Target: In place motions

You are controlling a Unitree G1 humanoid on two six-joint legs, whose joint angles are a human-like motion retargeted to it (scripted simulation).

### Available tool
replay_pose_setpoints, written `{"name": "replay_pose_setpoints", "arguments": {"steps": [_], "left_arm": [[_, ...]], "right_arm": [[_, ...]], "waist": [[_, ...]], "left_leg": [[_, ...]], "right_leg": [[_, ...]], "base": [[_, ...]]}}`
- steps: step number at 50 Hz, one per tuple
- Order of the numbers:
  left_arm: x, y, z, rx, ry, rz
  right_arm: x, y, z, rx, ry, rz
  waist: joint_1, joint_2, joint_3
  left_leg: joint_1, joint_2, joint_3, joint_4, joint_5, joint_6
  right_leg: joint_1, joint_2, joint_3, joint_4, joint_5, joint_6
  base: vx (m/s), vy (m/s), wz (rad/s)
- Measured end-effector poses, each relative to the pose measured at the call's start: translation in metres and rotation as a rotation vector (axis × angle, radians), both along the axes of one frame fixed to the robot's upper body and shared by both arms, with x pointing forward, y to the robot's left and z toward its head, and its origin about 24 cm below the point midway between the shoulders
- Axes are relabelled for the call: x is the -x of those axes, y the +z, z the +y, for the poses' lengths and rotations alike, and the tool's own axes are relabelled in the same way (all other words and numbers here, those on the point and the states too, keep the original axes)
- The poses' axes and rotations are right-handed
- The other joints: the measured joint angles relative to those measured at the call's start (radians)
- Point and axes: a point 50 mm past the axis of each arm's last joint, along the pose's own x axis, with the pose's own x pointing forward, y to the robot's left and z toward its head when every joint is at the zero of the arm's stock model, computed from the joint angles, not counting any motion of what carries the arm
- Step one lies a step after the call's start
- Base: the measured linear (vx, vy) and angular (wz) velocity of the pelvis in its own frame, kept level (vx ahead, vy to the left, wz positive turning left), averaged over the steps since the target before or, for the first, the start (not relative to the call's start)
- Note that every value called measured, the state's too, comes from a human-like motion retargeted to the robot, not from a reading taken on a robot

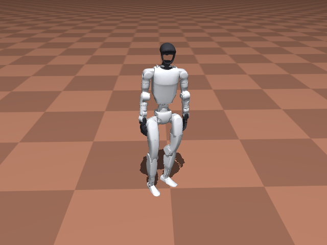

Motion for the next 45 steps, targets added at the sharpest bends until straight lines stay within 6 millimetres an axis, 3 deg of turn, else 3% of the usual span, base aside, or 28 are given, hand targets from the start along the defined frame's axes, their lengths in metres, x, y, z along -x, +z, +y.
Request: {"name": "replay_pose_setpoints", "arguments": {"steps": [6,11,15,22,27,32,38,45], "left_arm": [[0.031,-0.001,-0.022,0.026,0.110,0.073],[0.038,-0.003,-0.039,0.066,0.255,0.064],[0.032,-0.003,-0.039,0.066,0.244,0.056],[0.005,-0.005,-0.028,0.063,0.166,-0.037],[-0.016,-0.005,-0.023,0.063,0.162,-0.110],[-0.026,-0.005,-0.023,0.068,0.169,-0.142],[-0.029,-0.005,-0.024,0.089,0.143,-0.172],[-0.016,-0.006,-0.024,0.080,0.123,-0.146]], "right_arm": [[0.001,0.000,0.006,-0.017,0.093,-0.006],[0.006,-0.001,0.007,-0.008,0.164,0.021],[0.014,-0.002,0.005,-0.001,0.151,0.051],[0.034,-0.003,-0.005,0.035,0.045,0.119],[0.041,-0.003,-0.010,0.051,-0.042,0.144],[0.047,-0.002,-0.016,0.070,-0.056,0.164],[0.047,-0.002,-0.019,0.074,-0.080,0.161],[0.043,-0.001,-0.024,0.089,-0.080,0.151]], "waist": [[0.051,0.005,-0.021],[0.027,0.014,-0.040],[0.049,0.021,-0.044],[0.192,0.032,-0.073],[0.049,0.038,-0.070],[0.050,0.046,-0.084],[0.059,0.055,-0.090],[0.086,0.074,-0.083]], "left_leg": [[0.025,-0.001,-0.015,0.002,-0.015,0.006],[0.022,0.000,-0.045,0.004,-0.023,0.009],[0.021,0.008,-0.044,0.008,-0.031,0.006],[0.030,0.044,0.062,0.006,-0.049,-0.015],[0.015,0.024,-0.105,0.018,-0.035,-0.007],[0.011,0.029,-0.119,0.023,-0.036,-0.014],[0.009,0.035,-0.132,0.030,-0.036,-0.027],[0.004,0.044,-0.142,0.037,-0.033,-0.038]], "right_leg": [[0.046,-0.015,-0.024,-0.043,0.028,0.022],[0.060,-0.004,-0.038,-0.051,0.027,-0.005],[0.071,0.010,-0.021,-0.044,0.018,-0.030],[0.125,0.038,0.094,-0.086,0.009,-0.047],[0.105,0.015,-0.066,-0.065,0.026,-0.058],[0.115,0.020,-0.074,-0.070,0.028,-0.070],[0.129,0.025,-0.089,-0.079,0.039,-0.088],[0.139,0.033,-0.122,-0.085,0.058,-0.113]], "base": [[0.09,-0.07,0.09],[0.02,-0.08,0.28],[-0.02,-0.09,-0.08],[0.02,-0.10,-0.66],[0.05,-0.16,1.62],[0.06,-0.16,0.34],[0.06,-0.12,0.23],[0.04,-0.09,0.21]]}}
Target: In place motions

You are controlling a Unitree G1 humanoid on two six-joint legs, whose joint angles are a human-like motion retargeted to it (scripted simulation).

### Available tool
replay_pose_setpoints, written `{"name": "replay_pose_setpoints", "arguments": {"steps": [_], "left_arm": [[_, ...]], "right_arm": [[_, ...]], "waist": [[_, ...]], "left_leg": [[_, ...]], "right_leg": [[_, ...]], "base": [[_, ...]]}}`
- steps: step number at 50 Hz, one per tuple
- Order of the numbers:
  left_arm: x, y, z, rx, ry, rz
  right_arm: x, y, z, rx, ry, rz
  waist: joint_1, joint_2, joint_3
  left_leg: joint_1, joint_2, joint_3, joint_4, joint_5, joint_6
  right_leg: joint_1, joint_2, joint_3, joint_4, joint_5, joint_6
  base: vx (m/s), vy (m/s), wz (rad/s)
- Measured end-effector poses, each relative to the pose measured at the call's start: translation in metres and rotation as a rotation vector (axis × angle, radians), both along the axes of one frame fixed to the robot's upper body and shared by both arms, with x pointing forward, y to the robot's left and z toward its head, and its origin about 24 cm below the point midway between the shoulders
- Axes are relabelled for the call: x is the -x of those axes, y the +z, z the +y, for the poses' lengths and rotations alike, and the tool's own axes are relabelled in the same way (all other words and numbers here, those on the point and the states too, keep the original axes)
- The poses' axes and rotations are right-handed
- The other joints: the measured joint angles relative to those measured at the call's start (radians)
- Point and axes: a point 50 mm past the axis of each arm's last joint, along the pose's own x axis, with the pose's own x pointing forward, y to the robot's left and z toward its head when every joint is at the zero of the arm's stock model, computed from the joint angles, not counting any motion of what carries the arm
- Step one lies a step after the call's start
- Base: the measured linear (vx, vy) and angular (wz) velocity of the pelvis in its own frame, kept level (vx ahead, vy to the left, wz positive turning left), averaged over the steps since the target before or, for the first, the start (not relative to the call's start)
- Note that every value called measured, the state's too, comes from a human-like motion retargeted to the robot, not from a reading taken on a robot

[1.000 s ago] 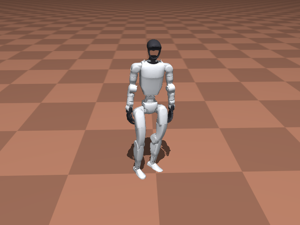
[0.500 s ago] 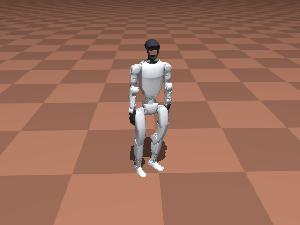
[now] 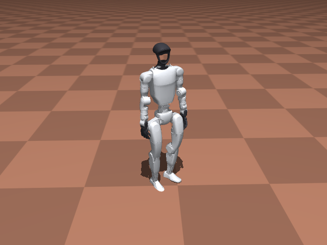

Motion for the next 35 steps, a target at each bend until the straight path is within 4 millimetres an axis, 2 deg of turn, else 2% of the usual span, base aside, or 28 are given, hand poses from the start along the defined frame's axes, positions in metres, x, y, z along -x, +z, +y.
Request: {"name": "replay_pose_setpoints", "arguments": {"steps": [5,10,11,17,20,23,25,28,30,35], "left_arm": [[0.001,0.000,-0.001,0.002,0.001,0.018],[-0.027,0.001,-0.002,0.001,-0.037,-0.063],[-0.031,0.001,-0.003,0.004,-0.044,-0.080],[-0.038,0.001,-0.012,0.022,-0.091,-0.109],[-0.034,0.001,-0.012,0.012,-0.096,-0.080],[-0.026,0.000,-0.010,-0.008,-0.075,-0.035],[-0.022,0.000,-0.008,-0.023,-0.048,-0.011],[-0.016,0.000,-0.008,-0.029,-0.008,0.014],[-0.009,0.000,-0.010,-0.026,0.014,0.033],[0.022,0.000,-0.008,-0.044,0.016,0.114]], "right_arm": [[-0.001,0.001,-0.004,0.016,-0.021,-0.004],[0.010,0.002,-0.011,0.024,-0.088,0.024],[0.015,0.002,-0.012,0.029,-0.090,0.042],[0.044,0.005,-0.020,0.075,-0.108,0.130],[0.050,0.005,-0.022,0.081,-0.131,0.126],[0.051,0.006,-0.024,0.082,-0.143,0.117],[0.050,0.006,-0.025,0.091,-0.146,0.104],[0.047,0.006,-0.027,0.102,-0.150,0.092],[0.045,0.006,-0.030,0.109,-0.146,0.091],[0.038,0.007,-0.036,0.144,-0.083,0.109]], "waist": [[0.037,0.010,0.012],[0.086,-0.004,0.056],[0.099,-0.009,0.059],[0.093,-0.027,0.030],[0.044,-0.040,0.009],[0.018,-0.053,-0.007],[0.025,-0.057,-0.006],[0.081,-0.035,0.015],[0.121,-0.021,0.017],[0.140,0.020,-0.001]], "left_leg": [[-0.057,0.000,-0.034,0.049,0.008,-0.004],[-0.117,-0.034,-0.137,0.082,0.017,0.014],[-0.122,-0.030,-0.114,0.079,0.013,0.024],[-0.099,0.094,0.361,0.038,0.004,0.020],[-0.060,0.143,0.648,0.048,0.025,-0.005],[-0.031,0.163,0.825,0.084,0.071,0.020],[-0.040,0.170,0.798,0.108,0.106,0.032],[-0.064,0.163,0.621,0.079,0.174,0.001],[-0.065,0.135,0.568,0.033,0.199,0.026],[-0.071,0.122,0.411,0.001,0.183,0.014]], "right_leg": [[0.001,-0.021,-0.093,-0.003,0.007,-0.017],[0.019,-0.058,-0.226,0.011,-0.028,-0.035],[0.022,-0.064,-0.251,0.016,-0.038,-0.038],[0.045,-0.122,-0.503,0.035,-0.105,-0.022],[0.059,-0.157,-0.653,0.049,-0.140,-0.005],[0.075,-0.185,-0.781,0.071,-0.167,0.017],[0.090,-0.193,-0.848,0.095,-0.182,0.030],[0.125,-0.170,-0.890,0.125,-0.195,0.045],[0.155,-0.155,-0.921,0.135,-0.198,0.056],[0.211,-0.166,-0.971,0.230,-0.148,0.053]], "base": [[0.01,-0.02,0.64],[-0.05,-0.01,1.79],[0.12,0.03,2.26],[0.16,0.07,3.11],[0.24,0.10,3.48],[0.33,0.11,3.05],[0.36,0.09,2.42],[0.41,0.09,1.68],[0.59,0.16,1.36],[0.62,0.19,1.32]]}}
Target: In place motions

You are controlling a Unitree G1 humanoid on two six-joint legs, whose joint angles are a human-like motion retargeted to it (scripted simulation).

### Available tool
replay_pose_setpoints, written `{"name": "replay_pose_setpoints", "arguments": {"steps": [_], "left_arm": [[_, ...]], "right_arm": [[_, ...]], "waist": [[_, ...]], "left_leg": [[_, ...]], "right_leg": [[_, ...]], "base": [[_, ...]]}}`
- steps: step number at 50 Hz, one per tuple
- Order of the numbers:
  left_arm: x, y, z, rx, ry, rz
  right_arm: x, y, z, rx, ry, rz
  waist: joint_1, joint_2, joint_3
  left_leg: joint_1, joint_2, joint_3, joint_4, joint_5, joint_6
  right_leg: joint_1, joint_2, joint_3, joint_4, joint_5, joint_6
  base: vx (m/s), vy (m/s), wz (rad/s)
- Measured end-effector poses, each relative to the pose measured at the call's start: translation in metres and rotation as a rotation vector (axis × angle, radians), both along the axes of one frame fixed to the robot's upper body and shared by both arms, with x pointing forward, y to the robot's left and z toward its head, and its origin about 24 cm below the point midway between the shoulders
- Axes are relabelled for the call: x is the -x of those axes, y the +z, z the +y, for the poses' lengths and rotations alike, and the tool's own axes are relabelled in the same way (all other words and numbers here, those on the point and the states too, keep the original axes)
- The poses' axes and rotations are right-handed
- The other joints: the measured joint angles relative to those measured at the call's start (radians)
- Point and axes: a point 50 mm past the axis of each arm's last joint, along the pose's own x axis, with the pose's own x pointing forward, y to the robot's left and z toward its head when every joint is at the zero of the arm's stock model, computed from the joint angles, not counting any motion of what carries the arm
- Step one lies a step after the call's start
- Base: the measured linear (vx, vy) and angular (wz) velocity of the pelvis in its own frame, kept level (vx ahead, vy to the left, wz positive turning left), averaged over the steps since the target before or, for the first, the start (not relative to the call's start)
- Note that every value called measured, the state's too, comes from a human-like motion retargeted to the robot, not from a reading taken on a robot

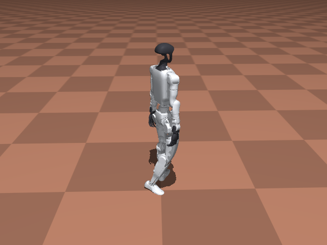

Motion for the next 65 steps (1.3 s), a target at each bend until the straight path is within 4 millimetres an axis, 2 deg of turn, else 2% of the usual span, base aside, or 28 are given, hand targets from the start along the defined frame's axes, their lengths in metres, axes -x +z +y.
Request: {"name": "replay_pose_setpoints", "arguments": {"steps": [2,5,7,10,14,17,20,22,23,24,25,27,28,30,32,37,45,48,52,56,58,60,63,65], "left_arm": [[0.011,0.001,0.001,-0.007,-0.011,0.027],[0.027,0.002,0.003,-0.009,-0.006,0.072],[0.034,0.004,0.007,-0.016,0.012,0.097],[0.039,0.005,0.013,-0.034,0.034,0.111],[0.035,0.006,0.021,-0.052,0.045,0.096],[0.026,0.005,0.026,-0.049,0.031,0.074],[0.012,0.004,0.028,-0.042,0.010,0.037],[0.001,0.003,0.027,-0.036,-0.005,0.002],[-0.004,0.003,0.026,-0.033,-0.013,-0.018],[-0.009,0.003,0.026,-0.028,-0.019,-0.038],[-0.014,0.002,0.026,-0.023,-0.023,-0.058],[-0.021,0.001,0.022,-0.008,-0.033,-0.095],[-0.024,0.001,0.019,-0.002,-0.038,-0.112],[-0.026,0.000,0.014,0.005,-0.034,-0.137],[-0.024,0.000,0.012,0.016,-0.036,-0.135],[-0.014,0.000,0.010,0.026,-0.062,-0.086],[-0.017,0.000,0.009,0.031,-0.074,-0.083],[-0.018,-0.001,0.006,0.037,-0.078,-0.088],[-0.016,-0.001,0.001,0.047,-0.068,-0.080],[-0.015,-0.001,-0.002,0.045,-0.055,-0.079],[-0.016,-0.001,-0.003,0.042,-0.059,-0.080],[-0.019,-0.001,-0.002,0.043,-0.077,-0.083],[-0.032,0.000,0.001,0.043,-0.092,-0.108],[-0.043,0.001,0.007,0.030,-0.099,-0.135]], "right_arm": [[-0.012,-0.001,0.001,-0.013,0.033,-0.039],[-0.032,-0.003,0.009,-0.077,0.095,-0.103],[-0.045,-0.004,0.018,-0.111,0.121,-0.129],[-0.067,-0.004,0.034,-0.153,0.128,-0.205],[-0.089,-0.002,0.049,-0.216,0.198,-0.280],[-0.096,-0.001,0.052,-0.211,0.274,-0.300],[-0.095,-0.001,0.050,-0.205,0.333,-0.280],[-0.091,-0.002,0.047,-0.201,0.343,-0.255],[-0.088,-0.003,0.046,-0.200,0.339,-0.243],[-0.085,-0.003,0.046,-0.200,0.333,-0.231],[-0.081,-0.004,0.046,-0.201,0.326,-0.219],[-0.076,-0.004,0.045,-0.200,0.299,-0.199],[-0.074,-0.005,0.044,-0.197,0.281,-0.192],[-0.071,-0.005,0.044,-0.193,0.262,-0.188],[-0.067,-0.006,0.044,-0.191,0.245,-0.185],[-0.055,-0.007,0.046,-0.202,0.189,-0.137],[-0.046,-0.006,0.038,-0.188,0.177,-0.119],[-0.044,-0.006,0.033,-0.178,0.174,-0.111],[-0.046,-0.006,0.032,-0.174,0.158,-0.127],[-0.054,-0.006,0.036,-0.187,0.144,-0.168],[-0.057,-0.006,0.038,-0.199,0.139,-0.185],[-0.060,-0.005,0.040,-0.206,0.129,-0.201],[-0.069,-0.005,0.042,-0.209,0.135,-0.230],[-0.076,-0.004,0.044,-0.206,0.144,-0.246]], "waist": [[-0.011,0.035,0.003],[-0.041,0.076,0.019],[-0.067,0.078,0.029],[-0.107,0.078,0.046],[-0.145,0.079,0.056],[-0.169,0.063,0.055],[-0.171,0.022,0.047],[-0.159,-0.017,0.043],[-0.154,-0.032,0.047],[-0.139,-0.045,0.048],[-0.118,-0.056,0.047],[-0.085,-0.055,0.046],[-0.113,-0.056,0.048],[-0.104,-0.050,0.045],[-0.115,-0.045,0.033],[-0.128,-0.054,0.007],[-0.128,-0.076,0.018],[-0.113,-0.085,0.011],[-0.081,-0.097,0.018],[-0.073,-0.080,0.027],[-0.079,-0.070,0.021],[-0.156,-0.056,0.008],[-0.217,-0.045,0.023],[-0.236,-0.048,0.049]], "left_leg": [[0.011,0.017,-0.024,-0.001,-0.018,0.002],[0.026,0.031,-0.108,0.000,-0.038,0.003],[0.033,0.023,-0.149,-0.006,-0.040,0.008],[0.034,0.013,-0.209,-0.013,-0.041,0.021],[0.034,0.016,-0.253,-0.021,-0.042,0.028],[0.040,-0.003,-0.282,-0.035,-0.040,0.035],[0.049,-0.050,-0.301,-0.045,-0.043,0.042],[0.059,-0.095,-0.314,-0.043,-0.052,0.049],[0.069,-0.113,-0.324,-0.042,-0.057,0.051],[0.077,-0.124,-0.321,-0.041,-0.063,0.051],[0.086,-0.133,-0.313,-0.041,-0.069,0.050],[0.089,-0.126,-0.308,-0.036,-0.078,0.046],[0.089,-0.133,-0.348,-0.034,-0.079,0.047],[0.094,-0.127,-0.343,-0.034,-0.088,0.045],[0.094,-0.122,-0.342,-0.034,-0.097,0.042],[0.076,-0.120,-0.336,-0.015,-0.114,0.035],[0.052,-0.106,-0.322,0.111,-0.156,-0.029],[0.034,-0.109,-0.342,0.172,-0.146,-0.036],[0.027,-0.149,-0.491,0.205,-0.155,-0.004],[0.056,-0.180,-0.642,0.158,-0.191,0.013],[0.065,-0.172,-0.569,0.126,-0.219,0.033],[0.086,-0.155,-0.491,0.082,-0.255,0.069],[0.088,-0.151,-0.428,0.041,-0.262,0.061],[0.093,-0.150,-0.354,0.028,-0.274,0.064]], "right_leg": [[-0.002,-0.029,0.027,0.111,0.045,-0.046],[-0.058,-0.067,0.188,0.315,0.086,-0.183],[-0.145,-0.060,0.373,0.437,0.075,-0.185],[-0.258,0.068,0.647,0.509,0.049,-0.169],[-0.303,0.158,0.743,0.466,0.002,-0.203],[-0.328,0.209,0.808,0.376,-0.060,-0.182],[-0.334,0.221,0.859,0.211,-0.068,-0.097],[-0.307,0.172,0.778,0.056,-0.034,-0.054],[-0.287,0.141,0.690,-0.016,0.016,-0.079],[-0.273,0.136,0.680,-0.044,0.033,-0.084],[-0.263,0.146,0.710,-0.051,0.035,-0.079],[-0.246,0.141,0.627,-0.030,0.000,-0.100],[-0.255,0.167,0.728,-0.038,0.008,-0.074],[-0.244,0.137,0.671,-0.037,0.008,-0.052],[-0.236,0.131,0.640,-0.052,0.012,-0.043],[-0.247,0.159,0.713,-0.087,0.018,-0.056],[-0.260,0.150,0.788,-0.077,0.034,-0.048],[-0.273,0.136,0.834,-0.075,0.056,-0.040],[-0.280,0.125,0.923,-0.077,0.094,-0.029],[-0.303,0.148,1.018,-0.065,0.129,-0.019],[-0.325,0.166,1.070,-0.062,0.148,-0.017],[-0.351,0.168,1.061,-0.065,0.164,-0.012],[-0.388,0.187,1.107,-0.083,0.219,-0.012],[-0.401,0.189,1.130,-0.105,0.235,0.009]], "base": [[0.57,0.22,1.45],[0.40,0.07,1.47],[0.42,0.02,1.49],[0.21,-0.07,1.30],[0.16,-0.11,1.00],[0.17,-0.11,0.97],[0.13,-0.13,0.83],[0.14,-0.14,0.67],[0.12,-0.12,0.42],[0.11,-0.11,0.04],[0.08,-0.13,-0.47],[0.03,-0.13,-0.05],[0.00,-0.10,0.63],[-0.03,-0.12,0.06],[-0.03,-0.12,-0.36],[-0.08,-0.15,-0.24],[-0.09,-0.09,-0.37],[-0.06,0.01,-1.03],[-0.04,0.02,-1.63],[-0.09,0.07,-1.88],[-0.11,0.09,-1.63],[-0.18,0.09,-0.54],[-0.33,0.17,-1.17],[-0.38,0.14,-1.96]]}}
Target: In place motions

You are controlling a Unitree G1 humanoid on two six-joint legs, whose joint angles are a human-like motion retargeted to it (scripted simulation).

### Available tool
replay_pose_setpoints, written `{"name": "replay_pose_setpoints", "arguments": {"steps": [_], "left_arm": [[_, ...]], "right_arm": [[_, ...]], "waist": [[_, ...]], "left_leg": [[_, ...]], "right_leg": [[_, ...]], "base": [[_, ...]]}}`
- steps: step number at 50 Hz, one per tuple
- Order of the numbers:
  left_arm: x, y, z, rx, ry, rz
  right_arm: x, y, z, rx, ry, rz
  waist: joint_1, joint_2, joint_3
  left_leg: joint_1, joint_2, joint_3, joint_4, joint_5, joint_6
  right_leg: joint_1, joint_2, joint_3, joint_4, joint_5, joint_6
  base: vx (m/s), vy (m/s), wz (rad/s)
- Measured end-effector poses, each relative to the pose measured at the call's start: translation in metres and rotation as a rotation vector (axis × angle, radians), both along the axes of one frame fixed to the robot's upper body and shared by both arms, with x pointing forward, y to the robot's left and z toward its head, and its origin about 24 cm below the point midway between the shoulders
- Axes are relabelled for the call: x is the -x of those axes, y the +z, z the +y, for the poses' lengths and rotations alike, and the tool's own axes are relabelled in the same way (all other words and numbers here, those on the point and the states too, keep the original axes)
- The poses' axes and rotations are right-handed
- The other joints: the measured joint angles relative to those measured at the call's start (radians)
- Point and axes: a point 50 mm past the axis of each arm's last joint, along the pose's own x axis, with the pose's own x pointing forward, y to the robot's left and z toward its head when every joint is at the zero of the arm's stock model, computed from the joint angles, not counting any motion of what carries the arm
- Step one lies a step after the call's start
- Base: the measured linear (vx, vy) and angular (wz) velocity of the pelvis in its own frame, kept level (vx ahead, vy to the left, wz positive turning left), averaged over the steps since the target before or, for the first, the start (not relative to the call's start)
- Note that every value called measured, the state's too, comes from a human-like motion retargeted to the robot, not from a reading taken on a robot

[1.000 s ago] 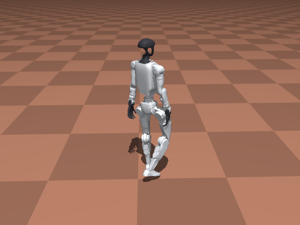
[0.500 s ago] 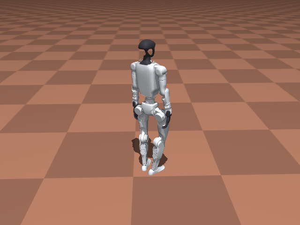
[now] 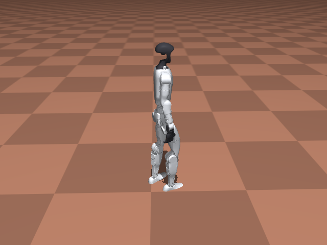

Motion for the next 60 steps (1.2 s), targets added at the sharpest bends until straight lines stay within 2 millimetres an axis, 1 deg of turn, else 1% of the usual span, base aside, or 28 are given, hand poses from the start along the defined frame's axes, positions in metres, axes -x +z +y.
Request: {"name": "replay_pose_setpoints", "arguments": {"steps": [2,4,7,10,12,14,16,17,18,21,26,30,33,35,37,40,42,43,45,47,50,51,52,53,54,55,57,60], "left_arm": [[-0.009,0.002,0.010,-0.018,0.003,-0.025],[-0.014,0.004,0.018,-0.034,0.017,-0.040],[-0.016,0.005,0.025,-0.059,0.064,-0.052],[-0.012,0.005,0.027,-0.068,0.119,-0.053],[-0.008,0.004,0.025,-0.063,0.131,-0.043],[-0.004,0.003,0.023,-0.057,0.128,-0.027],[0.002,0.002,0.019,-0.051,0.123,-0.004],[0.006,0.002,0.016,-0.047,0.122,0.009],[0.009,0.001,0.012,-0.040,0.123,0.022],[0.022,0.000,0.001,-0.009,0.140,0.067],[0.034,-0.001,-0.015,0.030,0.146,0.113],[0.030,-0.002,-0.016,0.049,0.112,0.106],[0.023,-0.002,-0.012,0.038,0.087,0.079],[0.016,-0.001,-0.008,0.029,0.080,0.048],[0.007,-0.001,-0.004,0.023,0.067,0.009],[-0.008,0.000,-0.001,0.017,0.043,-0.035],[-0.018,0.001,-0.003,0.020,0.034,-0.061],[-0.022,0.001,-0.005,0.026,0.032,-0.073],[-0.029,0.002,-0.011,0.042,0.027,-0.095],[-0.033,0.002,-0.016,0.056,0.018,-0.110],[-0.033,0.001,-0.022,0.065,-0.012,-0.113],[-0.030,0.001,-0.023,0.065,-0.023,-0.106],[-0.026,0.000,-0.024,0.065,-0.033,-0.095],[-0.021,0.000,-0.025,0.066,-0.041,-0.080],[-0.016,-0.001,-0.026,0.068,-0.047,-0.065],[-0.012,-0.001,-0.026,0.070,-0.052,-0.050],[-0.005,-0.002,-0.025,0.070,-0.051,-0.019],[-0.001,-0.002,-0.022,0.057,-0.056,0.003]], "right_arm": [[-0.002,0.000,0.001,0.004,0.012,-0.004],[0.001,0.000,0.000,0.007,0.030,0.011],[0.015,-0.001,-0.008,0.036,0.049,0.063],[0.035,-0.001,-0.018,0.087,0.017,0.125],[0.048,0.000,-0.024,0.107,-0.056,0.163],[0.058,0.001,-0.029,0.118,-0.158,0.192],[0.065,0.002,-0.033,0.124,-0.261,0.209],[0.067,0.003,-0.034,0.127,-0.306,0.212],[0.067,0.003,-0.035,0.131,-0.343,0.209],[0.064,0.003,-0.036,0.137,-0.392,0.189],[0.048,0.001,-0.031,0.106,-0.329,0.143],[0.040,0.000,-0.022,0.077,-0.225,0.124],[0.044,-0.001,-0.015,0.062,-0.185,0.140],[0.048,-0.002,-0.011,0.051,-0.172,0.156],[0.052,-0.002,-0.007,0.042,-0.165,0.168],[0.054,-0.002,-0.006,0.038,-0.150,0.174],[0.052,-0.002,-0.009,0.046,-0.123,0.173],[0.050,-0.002,-0.011,0.054,-0.107,0.170],[0.045,-0.001,-0.016,0.074,-0.079,0.158],[0.038,-0.001,-0.020,0.091,-0.064,0.139],[0.030,0.000,-0.024,0.094,-0.064,0.111],[0.028,0.000,-0.024,0.090,-0.070,0.105],[0.027,0.000,-0.024,0.087,-0.078,0.100],[0.027,0.000,-0.024,0.085,-0.087,0.097],[0.026,0.000,-0.023,0.080,-0.097,0.093],[0.024,0.000,-0.022,0.075,-0.108,0.088],[0.021,0.000,-0.017,0.065,-0.133,0.075],[0.019,-0.001,-0.014,0.049,-0.183,0.060]], "waist": [[-0.013,-0.003,0.029],[-0.021,-0.004,0.044],[-0.014,0.003,0.041],[0.023,0.021,0.016],[0.049,0.033,0.002],[0.068,0.043,-0.007],[0.076,0.053,-0.015],[0.075,0.056,-0.019],[0.070,0.055,-0.024],[0.042,0.059,-0.038],[-0.011,0.084,-0.054],[-0.059,0.092,-0.051],[-0.067,0.071,-0.055],[-0.059,0.037,-0.063],[-0.038,-0.026,-0.070],[-0.013,-0.081,-0.071],[0.001,-0.083,-0.066],[0.009,-0.079,-0.061],[0.029,-0.066,-0.049],[0.044,-0.054,-0.039],[0.060,-0.027,-0.028],[0.069,-0.016,-0.025],[0.077,-0.008,-0.024],[0.082,-0.008,-0.027],[0.063,-0.002,-0.036],[0.033,0.005,-0.050],[0.052,0.005,-0.039],[0.028,0.000,-0.020]], "left_leg": [[0.013,-0.001,0.057,-0.014,-0.012,0.001],[0.022,0.007,0.117,-0.027,-0.019,-0.001],[0.029,0.022,0.218,-0.047,-0.030,-0.009],[0.029,0.049,0.330,-0.060,-0.041,-0.026],[0.034,0.060,0.394,-0.064,-0.051,-0.038],[0.042,0.068,0.442,-0.061,-0.062,-0.054],[0.049,0.074,0.477,-0.056,-0.069,-0.070],[0.053,0.073,0.493,-0.054,-0.072,-0.076],[0.057,0.068,0.507,-0.052,-0.073,-0.082],[0.080,0.058,0.562,-0.054,-0.072,-0.105],[0.117,0.064,0.651,-0.060,-0.058,-0.146],[0.157,0.081,0.692,-0.036,-0.022,-0.171],[0.189,0.095,0.713,0.016,0.053,-0.180],[0.198,0.105,0.715,0.088,0.122,-0.165],[0.168,0.131,0.674,0.245,0.196,-0.099],[0.069,0.189,0.540,0.496,0.228,0.037],[-0.001,0.198,0.435,0.577,0.191,0.035],[-0.046,0.180,0.354,0.592,0.165,0.026],[-0.126,0.113,0.197,0.576,0.102,0.001],[-0.159,0.067,0.130,0.496,0.046,0.028],[-0.160,0.042,0.121,0.300,-0.010,0.093],[-0.156,0.030,0.119,0.222,-0.006,0.112],[-0.155,0.008,0.095,0.160,0.000,0.141],[-0.160,-0.035,0.025,0.129,0.007,0.194],[-0.149,-0.009,0.075,0.131,0.007,0.182],[-0.129,0.050,0.185,0.149,0.004,0.136],[-0.150,-0.003,0.087,0.132,0.012,0.156],[-0.119,0.006,0.124,0.124,0.017,0.137]], "right_leg": [[-0.008,-0.010,-0.032,-0.014,-0.026,0.022],[-0.018,-0.032,-0.116,-0.015,-0.057,0.025],[-0.020,-0.092,-0.366,-0.001,-0.095,0.009],[-0.003,-0.154,-0.663,0.037,-0.097,-0.054],[0.007,-0.171,-0.757,0.071,-0.076,-0.102],[0.018,-0.183,-0.787,0.098,-0.058,-0.135],[0.030,-0.183,-0.770,0.102,-0.043,-0.159],[0.037,-0.178,-0.749,0.092,-0.037,-0.157],[0.049,-0.171,-0.723,0.070,-0.040,-0.127],[0.062,-0.122,-0.662,-0.024,0.004,-0.143],[0.051,-0.065,-0.529,-0.082,0.046,-0.141],[0.060,-0.040,-0.472,-0.102,0.061,-0.146],[0.082,-0.038,-0.427,-0.119,0.070,-0.147],[0.098,-0.065,-0.413,-0.125,0.072,-0.145],[0.114,-0.124,-0.381,-0.123,0.069,-0.136],[0.128,-0.178,-0.360,-0.121,0.067,-0.129],[0.128,-0.178,-0.358,-0.123,0.070,-0.131],[0.130,-0.172,-0.357,-0.126,0.073,-0.133],[0.131,-0.159,-0.342,-0.130,0.077,-0.137],[0.133,-0.149,-0.326,-0.131,0.078,-0.138],[0.142,-0.125,-0.307,-0.135,0.078,-0.139],[0.149,-0.111,-0.297,-0.136,0.077,-0.140],[0.156,-0.102,-0.287,-0.137,0.077,-0.139],[0.163,-0.103,-0.275,-0.138,0.076,-0.137],[0.161,-0.105,-0.289,-0.136,0.072,-0.135],[0.153,-0.108,-0.315,-0.132,0.066,-0.134],[0.159,-0.102,-0.276,-0.132,0.067,-0.135],[0.180,-0.112,-0.302,-0.130,0.056,-0.136]], "base": [[-0.33,0.13,-2.07],[-0.27,0.08,-1.87],[-0.24,0.08,-1.99],[-0.18,0.05,-2.23],[-0.21,0.04,-2.14],[-0.12,0.06,-1.97],[-0.22,-0.02,-1.76],[-0.24,-0.07,-1.57],[-0.20,-0.06,-1.44],[-0.15,-0.07,-1.49],[-0.19,-0.14,-1.32],[-0.13,-0.16,-0.91],[-0.10,-0.24,-0.75],[0.00,-0.19,-0.67],[0.01,-0.22,-0.65],[-0.01,-0.24,-0.29],[-0.06,-0.18,-0.26],[-0.08,-0.07,-0.47],[-0.10,-0.02,-0.65],[-0.06,-0.03,-0.70],[0.03,0.00,-0.68],[0.14,-0.03,-0.77],[0.19,-0.04,-0.76],[0.17,-0.02,-0.28],[0.13,-0.01,0.38],[0.10,-0.01,0.17],[0.08,-0.02,-0.31],[0.08,-0.01,0.26]]}}
